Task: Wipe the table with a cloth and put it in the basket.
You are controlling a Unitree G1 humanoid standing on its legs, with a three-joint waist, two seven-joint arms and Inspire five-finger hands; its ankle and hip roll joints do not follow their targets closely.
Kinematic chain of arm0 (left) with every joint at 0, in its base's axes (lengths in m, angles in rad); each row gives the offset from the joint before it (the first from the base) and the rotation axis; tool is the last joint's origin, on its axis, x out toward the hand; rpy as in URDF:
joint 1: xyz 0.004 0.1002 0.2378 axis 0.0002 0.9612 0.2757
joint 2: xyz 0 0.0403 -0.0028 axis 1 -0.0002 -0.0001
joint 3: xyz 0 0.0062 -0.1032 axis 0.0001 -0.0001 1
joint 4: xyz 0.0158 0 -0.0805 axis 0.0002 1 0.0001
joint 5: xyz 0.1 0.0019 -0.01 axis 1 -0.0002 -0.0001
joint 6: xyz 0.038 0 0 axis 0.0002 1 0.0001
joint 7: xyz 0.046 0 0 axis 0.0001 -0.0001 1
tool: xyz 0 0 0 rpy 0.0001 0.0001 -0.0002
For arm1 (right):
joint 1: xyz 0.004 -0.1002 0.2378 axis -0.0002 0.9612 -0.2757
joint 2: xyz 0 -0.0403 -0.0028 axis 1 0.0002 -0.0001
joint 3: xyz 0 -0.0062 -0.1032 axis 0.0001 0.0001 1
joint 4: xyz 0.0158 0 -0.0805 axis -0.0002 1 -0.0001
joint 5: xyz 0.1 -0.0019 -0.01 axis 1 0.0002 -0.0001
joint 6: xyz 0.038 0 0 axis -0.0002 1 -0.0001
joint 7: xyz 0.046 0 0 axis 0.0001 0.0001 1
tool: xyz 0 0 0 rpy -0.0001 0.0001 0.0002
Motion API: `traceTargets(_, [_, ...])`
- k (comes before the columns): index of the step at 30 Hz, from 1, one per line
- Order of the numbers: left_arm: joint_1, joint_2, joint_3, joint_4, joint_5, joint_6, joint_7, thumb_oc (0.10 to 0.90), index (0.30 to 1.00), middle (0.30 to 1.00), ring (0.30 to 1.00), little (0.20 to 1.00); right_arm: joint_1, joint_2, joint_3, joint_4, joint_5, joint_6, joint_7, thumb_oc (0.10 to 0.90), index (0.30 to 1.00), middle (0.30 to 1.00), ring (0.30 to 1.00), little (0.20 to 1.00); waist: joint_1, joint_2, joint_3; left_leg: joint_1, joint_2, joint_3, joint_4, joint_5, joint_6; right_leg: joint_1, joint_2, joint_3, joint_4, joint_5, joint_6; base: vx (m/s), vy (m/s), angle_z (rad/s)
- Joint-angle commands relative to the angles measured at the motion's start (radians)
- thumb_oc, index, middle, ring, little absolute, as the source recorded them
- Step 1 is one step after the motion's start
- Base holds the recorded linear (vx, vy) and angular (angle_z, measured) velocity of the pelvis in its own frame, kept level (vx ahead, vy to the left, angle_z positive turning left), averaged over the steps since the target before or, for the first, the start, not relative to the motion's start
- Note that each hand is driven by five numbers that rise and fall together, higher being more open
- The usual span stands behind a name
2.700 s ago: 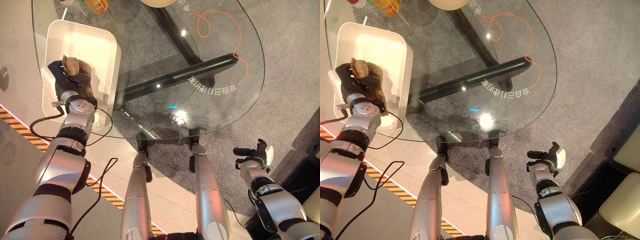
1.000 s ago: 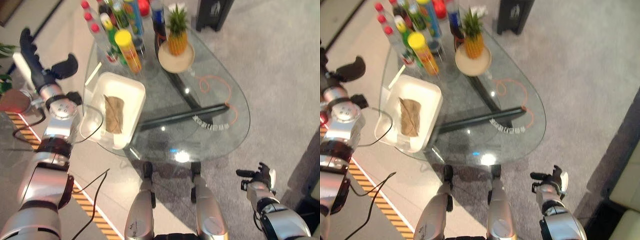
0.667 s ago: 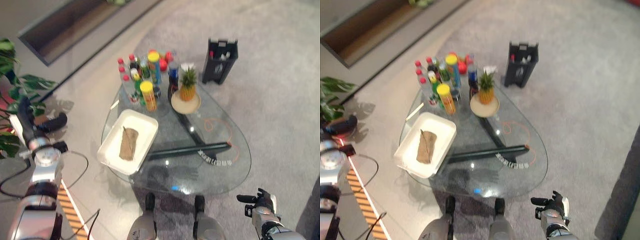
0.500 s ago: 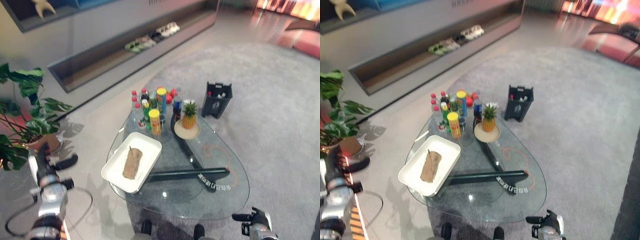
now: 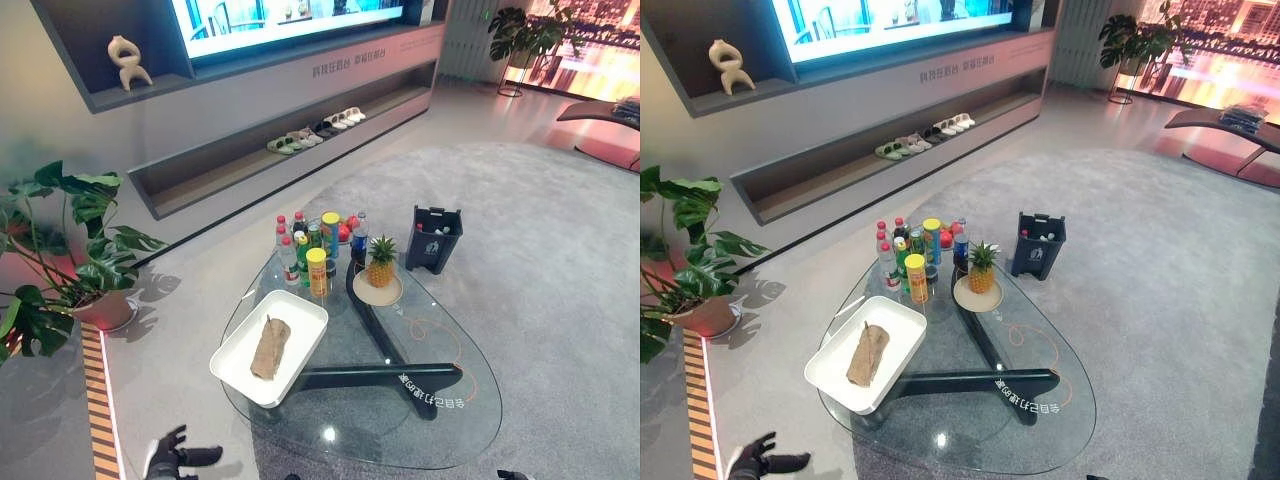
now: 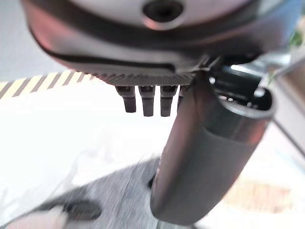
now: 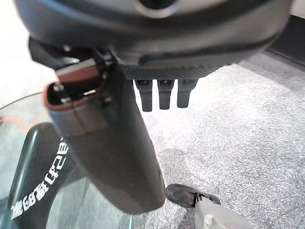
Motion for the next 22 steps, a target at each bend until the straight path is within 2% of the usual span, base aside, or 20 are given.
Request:
traceTargets(1, [-0.101,0.035,0.0,0.041,0.079,0.012,-0.014,0.8,0.9,0.9,0.9,0.9,-0.071,-0.011,0.016,0.06,-0.053,0.032,0.028,0.8,0.9,0.9,0.9,0.9,0.001,-0.012,0.028,0.048,-0.035,0.031,0.006,-0.064,0.037,0.046,-0.01,-0.04,0.005,-0.008,0.0,0.0,0.0,0.0])
traceTargets(2, [-0.1,0.024,-0.021,0.058,0.118,0.052,-0.038,0.8,0.9,0.9,0.9,0.9,-0.073,-0.003,0.036,0.076,-0.091,0.045,0.056,0.8,0.9,0.9,0.9,0.9,0.0,-0.014,0.026,0.051,-0.031,0.032,0.006,-0.065,0.034,0.046,-0.01,-0.041,0.005,-0.008,0.001,0.0,0.0,0.0])
traceTargets(5, [-0.097,0.009,-0.045,0.076,0.156,0.096,-0.082,0.8,0.9,0.9,0.9,0.9,-0.074,0.01,0.056,0.086,-0.099,0.049,0.064,0.8,0.9,0.9,0.9,0.9,-0.002,-0.016,0.023,0.054,-0.029,0.032,0.006,-0.066,0.033,0.046,-0.009,-0.04,0.005,-0.007,0.001,0.0,0.0,0.0])
traceTargets(7, [-0.097,0.008,-0.047,0.078,0.158,0.1,-0.085,0.8,0.9,0.9,0.9,0.9,-0.074,0.011,0.057,0.087,-0.099,0.049,0.064,0.8,0.9,0.9,0.9,0.9,-0.002,-0.016,0.023,0.054,-0.029,0.032,0.006,-0.066,0.033,0.046,-0.009,-0.04,0.005,-0.007,0.002,0.0,0.0,0.0])
traceTargets(9, [-0.09,-0.004,-0.079,0.101,0.205,0.156,-0.114,0.8,0.9,0.9,0.9,0.9,-0.077,0.021,0.082,0.086,-0.136,0.053,0.083,0.8,0.9,0.9,0.9,0.9,-0.007,-0.017,0.019,0.055,-0.025,0.038,0.006,-0.066,0.032,0.043,-0.007,-0.035,0.005,-0.005,0.003,0.0,0.0,0.0])
traceTargets(22, [-0.101,-0.02,-0.087,0.109,0.201,0.175,-0.081,0.8,0.9,0.9,0.9,0.9,-0.076,0.04,0.132,0.081,-0.152,0.055,0.103,0.8,0.9,0.9,0.9,0.9,-0.015,-0.017,0.019,0.05,-0.023,0.041,0.006,-0.065,0.031,0.034,-0.002,-0.024,0.005,-0.002,0.001,0.0,0.0,-0.02])
